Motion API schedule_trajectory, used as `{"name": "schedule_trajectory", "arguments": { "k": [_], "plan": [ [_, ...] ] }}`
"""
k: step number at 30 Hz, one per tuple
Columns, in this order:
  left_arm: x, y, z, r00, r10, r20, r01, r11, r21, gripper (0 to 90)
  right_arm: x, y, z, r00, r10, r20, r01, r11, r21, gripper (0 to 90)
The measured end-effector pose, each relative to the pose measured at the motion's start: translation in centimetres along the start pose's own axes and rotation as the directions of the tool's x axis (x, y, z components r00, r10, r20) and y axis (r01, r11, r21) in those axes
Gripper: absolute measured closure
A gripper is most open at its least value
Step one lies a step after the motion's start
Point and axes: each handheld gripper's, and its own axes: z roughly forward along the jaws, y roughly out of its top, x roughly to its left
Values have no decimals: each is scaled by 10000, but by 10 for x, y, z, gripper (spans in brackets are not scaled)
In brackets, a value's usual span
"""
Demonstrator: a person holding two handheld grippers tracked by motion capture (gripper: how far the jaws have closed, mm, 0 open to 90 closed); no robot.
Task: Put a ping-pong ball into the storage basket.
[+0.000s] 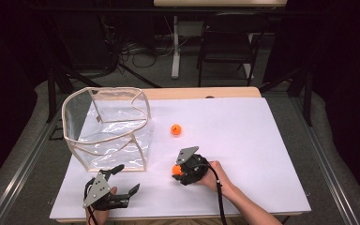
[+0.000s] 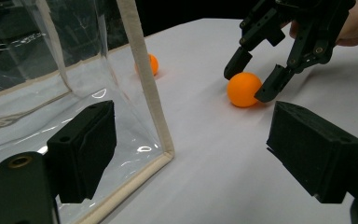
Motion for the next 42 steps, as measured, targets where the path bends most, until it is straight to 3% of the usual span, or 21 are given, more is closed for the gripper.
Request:
{"name": "schedule_trajectory", "arguments": {
  "k": [6,15,30,42],
  "plan": [
    [0,0,0,10000,-21,-7,21,10000,8,157,-1,-1,3,9999,109,66,-110,9999,91,505],
    [0,0,-2,10000,-41,-27,41,10000,-26,157,-1,-1,2,10000,59,21,-59,10000,23,510],
    [0,0,-2,10000,-82,-32,82,10000,-25,157,0,2,-14,9999,-20,149,32,9969,-780,511],
    [-1,0,-3,10000,-12,-54,12,10000,-28,157,-2,4,-25,9994,206,272,-171,9919,-1261,512]
  ]
}}
